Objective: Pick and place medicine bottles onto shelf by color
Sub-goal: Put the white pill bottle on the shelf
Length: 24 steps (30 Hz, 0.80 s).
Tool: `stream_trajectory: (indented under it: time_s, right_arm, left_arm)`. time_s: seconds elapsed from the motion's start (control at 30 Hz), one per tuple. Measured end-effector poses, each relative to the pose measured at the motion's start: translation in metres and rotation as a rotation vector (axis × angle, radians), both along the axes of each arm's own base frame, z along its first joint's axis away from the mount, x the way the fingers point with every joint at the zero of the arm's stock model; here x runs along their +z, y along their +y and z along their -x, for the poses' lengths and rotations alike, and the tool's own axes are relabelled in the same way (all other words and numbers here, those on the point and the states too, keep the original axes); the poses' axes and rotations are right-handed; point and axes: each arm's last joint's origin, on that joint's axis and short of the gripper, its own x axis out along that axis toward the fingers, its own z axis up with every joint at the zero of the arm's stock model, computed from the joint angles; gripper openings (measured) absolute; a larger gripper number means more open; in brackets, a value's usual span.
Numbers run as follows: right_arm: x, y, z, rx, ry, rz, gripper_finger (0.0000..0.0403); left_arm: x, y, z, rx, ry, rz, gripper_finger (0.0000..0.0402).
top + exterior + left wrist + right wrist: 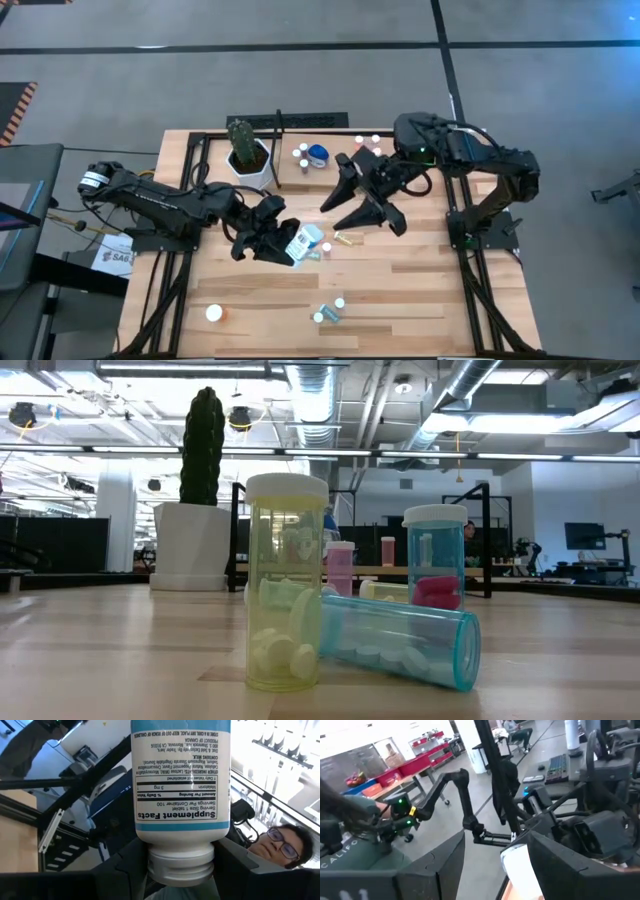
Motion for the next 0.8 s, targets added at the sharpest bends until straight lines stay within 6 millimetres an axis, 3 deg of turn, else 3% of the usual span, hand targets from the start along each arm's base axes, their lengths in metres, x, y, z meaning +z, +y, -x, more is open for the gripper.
stream_trajectory:
  time_s: [0.47,0.8]
  right_arm:
    - [-0.008,0.005,-0.013,-0.063,0.059,-0.064,0.0239]
    - [-0.007,-0.001,-0.011,-0.021,0.072,-0.076,0.0246]
  left_arm:
    - [0.0,0.0,0.0,0.002,0.0,-0.002,0.0155]
    - [0.0,0.003,-0.001,0.007,0.002,0.0,0.0155]
